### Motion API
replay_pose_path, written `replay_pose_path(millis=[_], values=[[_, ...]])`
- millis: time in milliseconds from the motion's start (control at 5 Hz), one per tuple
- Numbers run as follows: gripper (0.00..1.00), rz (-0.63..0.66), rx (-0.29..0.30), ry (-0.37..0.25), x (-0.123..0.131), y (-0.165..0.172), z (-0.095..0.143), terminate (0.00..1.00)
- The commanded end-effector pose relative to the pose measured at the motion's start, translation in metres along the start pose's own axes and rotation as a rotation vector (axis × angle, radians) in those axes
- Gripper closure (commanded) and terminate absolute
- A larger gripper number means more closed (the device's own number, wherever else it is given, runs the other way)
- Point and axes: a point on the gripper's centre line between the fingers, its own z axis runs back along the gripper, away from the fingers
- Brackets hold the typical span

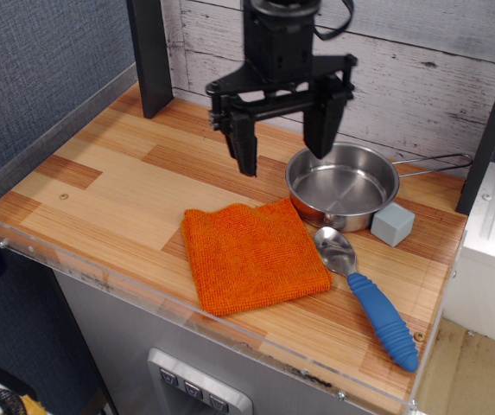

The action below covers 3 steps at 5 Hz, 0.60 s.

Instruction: PICK UP THE VESSEL AND PUT ANOTHER SIDE OF THE TABLE

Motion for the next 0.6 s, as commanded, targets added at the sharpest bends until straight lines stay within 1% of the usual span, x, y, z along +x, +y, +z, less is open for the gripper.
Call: replay_pose_path(millis=[0, 200, 400], values=[[0.0, -0.168, 0.029, -0.212, 0.022, -0.024, 0.0, 0.0], [0.0, -0.198, 0.005, -0.285, 0.034, -0.031, -0.01, 0.0], [0.0, -0.162, -0.011, -0.302, 0.046, -0.027, -0.022, 0.0]])
